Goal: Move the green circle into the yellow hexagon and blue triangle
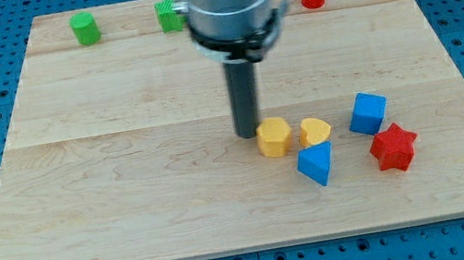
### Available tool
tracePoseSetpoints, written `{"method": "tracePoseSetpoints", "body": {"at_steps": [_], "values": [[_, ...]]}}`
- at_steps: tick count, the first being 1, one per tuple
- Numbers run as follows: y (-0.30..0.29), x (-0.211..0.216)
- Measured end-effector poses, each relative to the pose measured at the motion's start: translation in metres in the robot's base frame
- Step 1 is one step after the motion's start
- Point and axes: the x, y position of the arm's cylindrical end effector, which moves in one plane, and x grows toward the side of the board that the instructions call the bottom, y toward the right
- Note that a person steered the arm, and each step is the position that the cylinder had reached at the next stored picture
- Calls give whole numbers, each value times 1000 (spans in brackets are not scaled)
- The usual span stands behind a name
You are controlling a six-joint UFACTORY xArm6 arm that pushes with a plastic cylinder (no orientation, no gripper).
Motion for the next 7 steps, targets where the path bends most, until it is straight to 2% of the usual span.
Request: {"method": "tracePoseSetpoints", "body": {"at_steps": [1, 2, 3, 5, 7], "values": [[-3, -2], [-62, -34], [-62, -78], [-26, -175], [-49, -269]]}}
